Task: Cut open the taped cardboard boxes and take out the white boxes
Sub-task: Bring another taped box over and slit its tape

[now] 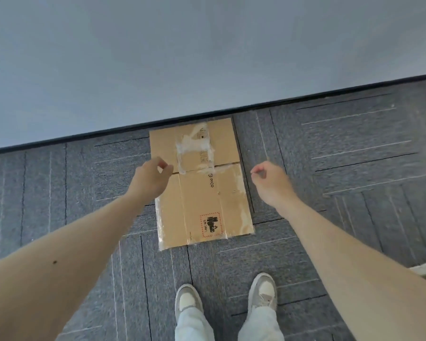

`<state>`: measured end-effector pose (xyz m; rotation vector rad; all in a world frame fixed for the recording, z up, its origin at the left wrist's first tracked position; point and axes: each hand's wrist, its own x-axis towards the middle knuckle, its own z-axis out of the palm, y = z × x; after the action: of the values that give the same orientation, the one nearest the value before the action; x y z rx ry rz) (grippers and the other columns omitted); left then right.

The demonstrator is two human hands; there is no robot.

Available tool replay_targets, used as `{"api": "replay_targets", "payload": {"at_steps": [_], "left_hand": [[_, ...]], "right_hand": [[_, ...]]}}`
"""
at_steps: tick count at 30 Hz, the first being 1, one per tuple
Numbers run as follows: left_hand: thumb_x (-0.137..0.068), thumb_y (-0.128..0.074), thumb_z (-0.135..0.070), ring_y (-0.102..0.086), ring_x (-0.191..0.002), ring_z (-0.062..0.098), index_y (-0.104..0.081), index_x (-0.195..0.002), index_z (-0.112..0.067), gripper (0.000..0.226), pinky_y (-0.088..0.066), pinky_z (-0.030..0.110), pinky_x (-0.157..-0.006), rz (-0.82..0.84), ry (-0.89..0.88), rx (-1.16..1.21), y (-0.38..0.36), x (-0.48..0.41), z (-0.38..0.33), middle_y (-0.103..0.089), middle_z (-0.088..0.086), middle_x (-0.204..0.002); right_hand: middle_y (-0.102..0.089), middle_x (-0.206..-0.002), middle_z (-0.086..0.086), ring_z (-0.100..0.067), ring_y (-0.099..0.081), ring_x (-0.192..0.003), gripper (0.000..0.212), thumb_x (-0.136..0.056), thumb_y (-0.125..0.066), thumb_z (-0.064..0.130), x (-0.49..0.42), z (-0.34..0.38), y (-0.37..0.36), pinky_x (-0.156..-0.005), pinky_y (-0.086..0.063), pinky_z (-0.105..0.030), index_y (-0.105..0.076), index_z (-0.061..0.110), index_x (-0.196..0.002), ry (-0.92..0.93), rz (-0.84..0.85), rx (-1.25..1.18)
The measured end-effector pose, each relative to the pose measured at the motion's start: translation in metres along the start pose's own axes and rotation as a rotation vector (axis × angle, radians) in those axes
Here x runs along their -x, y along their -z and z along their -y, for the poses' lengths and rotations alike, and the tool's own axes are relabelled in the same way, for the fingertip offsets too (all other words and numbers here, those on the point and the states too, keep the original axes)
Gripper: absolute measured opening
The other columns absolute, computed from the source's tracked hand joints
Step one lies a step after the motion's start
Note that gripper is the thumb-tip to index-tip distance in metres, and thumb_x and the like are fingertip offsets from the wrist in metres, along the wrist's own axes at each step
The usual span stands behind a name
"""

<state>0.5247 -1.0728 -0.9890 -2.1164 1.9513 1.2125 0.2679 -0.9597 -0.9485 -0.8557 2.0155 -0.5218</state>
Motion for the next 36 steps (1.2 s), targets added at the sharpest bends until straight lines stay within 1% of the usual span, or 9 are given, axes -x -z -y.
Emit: {"api": "replay_targets", "payload": {"at_steps": [2,5,9,13,18,23,26,30,36], "left_hand": [[-0.101,-0.049,-0.039,-0.063,-0.078,0.026,-0.058,-0.102,-0.02,0.021,-0.056,0.041,-0.072,0.008,-0.081,-0.007,0.032,0.041,-0.043,-0.065,0.006,-0.093],[-0.102,-0.05,-0.036,-0.056,-0.067,0.019,-0.058,-0.091,-0.018,0.023,-0.042,0.031,-0.058,0.041,-0.238,-0.025,0.074,0.11,-0.117,-0.061,0.003,-0.08],[-0.101,-0.049,-0.031,-0.049,-0.059,0.019,-0.045,-0.066,-0.018,0.038,-0.034,0.029,-0.054,0.103,-0.448,-0.099,0.11,0.211,-0.217,-0.05,-0.001,-0.061],[-0.101,-0.047,-0.038,-0.036,-0.049,0.018,-0.033,-0.059,-0.017,0.049,-0.035,0.033,-0.055,0.159,-0.68,-0.157,0.122,0.311,-0.3,-0.034,-0.002,-0.05],[-0.102,-0.047,-0.038,-0.028,-0.045,0.014,-0.03,-0.059,-0.016,0.051,-0.027,0.029,-0.052,0.251,-0.937,-0.143,0.108,0.443,-0.377,-0.028,-0.003,-0.049],[-0.103,-0.048,-0.038,-0.025,-0.044,0.012,-0.029,-0.058,-0.016,0.053,-0.025,0.029,-0.049,0.312,-1.199,-0.161,0.07,0.594,-0.42,-0.027,-0.005,-0.048],[-0.102,-0.05,-0.035,-0.023,-0.045,0.01,-0.026,-0.057,-0.018,0.054,-0.024,0.029,-0.05,0.348,-1.364,-0.135,0.05,0.691,-0.426,-0.024,-0.008,-0.048],[-0.103,-0.05,-0.036,-0.025,-0.045,0.011,-0.027,-0.056,-0.018,0.055,-0.022,0.03,-0.048,0.394,-1.567,-0.158,0.031,0.809,-0.428,-0.026,-0.008,-0.048],[-0.102,-0.05,-0.038,-0.027,-0.046,0.012,-0.028,-0.056,-0.018,0.055,-0.022,0.031,-0.049,0.489,-1.804,-0.162,0.007,0.966,-0.424,-0.028,-0.005,-0.049]], "right_hand": [[-0.054,-0.091,0.008,-0.003,-0.05,-0.077,0.011,-0.1,-0.047,0.017,0.048,0.025,0.034,-0.059,-0.036,-0.022,-0.058,0.018,-0.104,0.024,-0.026,0.032],[-0.059,-0.084,0.004,-0.016,-0.056,-0.076,0.014,-0.102,-0.045,0.021,0.125,0.055,0.097,-0.057,-0.037,-0.028,-0.058,0.022,-0.096,0.018,-0.134,0.098],[-0.063,-0.082,0.0,-0.02,-0.06,-0.073,0.022,-0.103,-0.041,0.028,0.225,0.082,0.184,-0.058,-0.041,-0.031,-0.059,0.019,-0.095,-0.02,-0.265,0.127],[-0.063,-0.072,-0.002,-0.022,-0.06,-0.064,0.037,-0.104,-0.038,0.035,0.324,0.09,0.264,-0.063,-0.049,-0.036,-0.059,0.011,-0.086,-0.071,-0.407,0.108],[-0.047,-0.056,-0.002,-0.02,-0.045,-0.05,0.05,-0.106,-0.034,0.038,0.45,0.068,0.344,-0.049,-0.035,-0.032,-0.043,0.011,-0.064,-0.1,-0.588,0.085],[-0.043,-0.051,-0.002,-0.021,-0.047,-0.05,0.057,-0.105,-0.035,0.041,0.611,0.013,0.39,-0.048,-0.03,-0.032,-0.038,0.013,-0.055,-0.177,-0.762,0.062],[-0.041,-0.049,-0.002,-0.023,-0.047,-0.05,0.06,-0.104,-0.036,0.042,0.707,-0.021,0.4,-0.054,-0.033,-0.031,-0.036,0.014,-0.051,-0.23,-0.85,0.048],[-0.039,-0.047,-0.003,-0.021,-0.044,-0.048,0.062,-0.104,-0.038,0.039,0.826,-0.053,0.409,-0.049,-0.027,-0.033,-0.036,0.012,-0.048,-0.278,-0.986,0.099],[-0.052,-0.066,-0.007,-0.03,-0.055,-0.066,0.05,-0.104,-0.035,0.038,0.973,-0.097,0.41,-0.06,-0.038,-0.033,-0.046,0.014,-0.062,-0.338,-1.195,0.12]]}}
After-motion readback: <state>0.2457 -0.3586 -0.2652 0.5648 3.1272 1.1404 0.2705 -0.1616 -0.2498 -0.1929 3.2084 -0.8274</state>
